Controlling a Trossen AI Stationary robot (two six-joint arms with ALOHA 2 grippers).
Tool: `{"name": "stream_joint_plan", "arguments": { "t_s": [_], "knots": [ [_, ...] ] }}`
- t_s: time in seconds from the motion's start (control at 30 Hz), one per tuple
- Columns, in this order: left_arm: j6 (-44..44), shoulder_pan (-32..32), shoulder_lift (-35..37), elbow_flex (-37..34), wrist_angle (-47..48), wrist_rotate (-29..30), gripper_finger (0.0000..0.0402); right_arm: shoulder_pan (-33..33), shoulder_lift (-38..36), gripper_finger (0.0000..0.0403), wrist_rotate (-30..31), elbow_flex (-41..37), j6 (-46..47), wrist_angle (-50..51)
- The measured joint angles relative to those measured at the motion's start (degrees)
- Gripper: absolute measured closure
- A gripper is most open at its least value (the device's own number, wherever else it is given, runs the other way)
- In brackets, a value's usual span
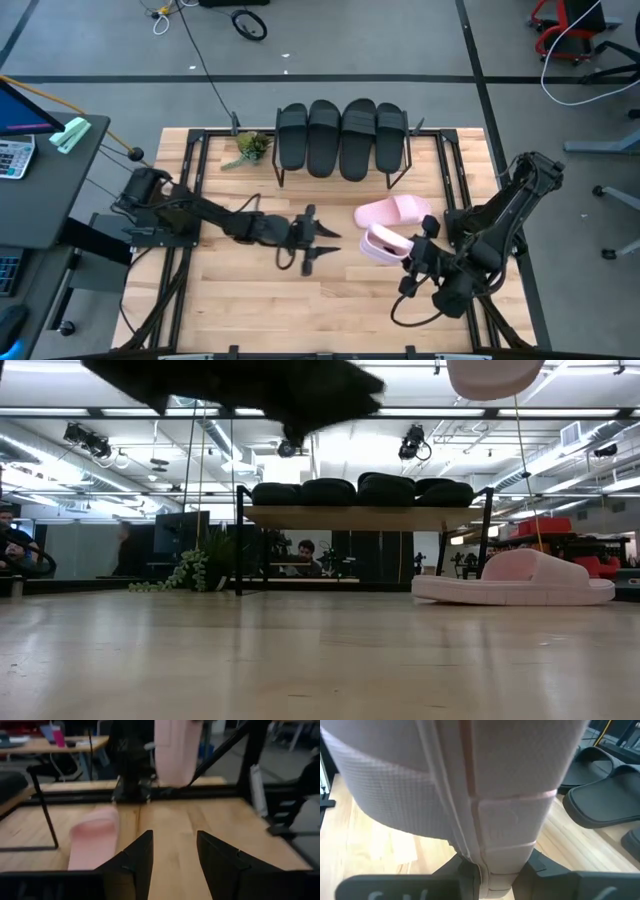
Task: Pick and place slides into the shelf
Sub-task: Put the pink slide under the shelf
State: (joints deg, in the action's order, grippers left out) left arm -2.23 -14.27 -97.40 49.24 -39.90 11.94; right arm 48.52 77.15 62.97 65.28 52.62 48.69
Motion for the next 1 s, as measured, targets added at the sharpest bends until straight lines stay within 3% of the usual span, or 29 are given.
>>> {"name": "stream_joint_plan", "arguments": {
  "t_s": [0.13,0.37,0.5,0.63,0.8,1.0],
  "knots": [
    [1.79,1.16,-4.81,6.57,5.64,-0.04,0.0245,0.15,-0.19,0.0330,-2.04,0.00,1.81,0.02],
    [3.21,1.73,-12.20,19.71,23.75,-0.09,0.0259,1.98,-0.73,0.0327,-3.02,0.00,3.32,0.00],
    [-0.38,0.81,-12.62,22.48,27.95,-0.01,0.0273,1.85,-0.73,0.0330,-11.15,0.02,8.26,0.04],
    [-2.18,-0.80,-9.59,23.44,33.56,0.16,0.0287,1.87,-0.73,0.0330,-18.45,0.02,17.68,-0.02],
    [-1.43,-2.42,-3.22,23.69,42.06,3.72,0.0302,1.72,-0.73,0.0326,-22.03,0.02,23.29,-1.02],
    [4.06,-5.77,2.49,23.69,41.41,4.72,0.0316,-0.85,-0.71,0.0327,-22.42,0.02,19.96,-5.84]
  ]
}}
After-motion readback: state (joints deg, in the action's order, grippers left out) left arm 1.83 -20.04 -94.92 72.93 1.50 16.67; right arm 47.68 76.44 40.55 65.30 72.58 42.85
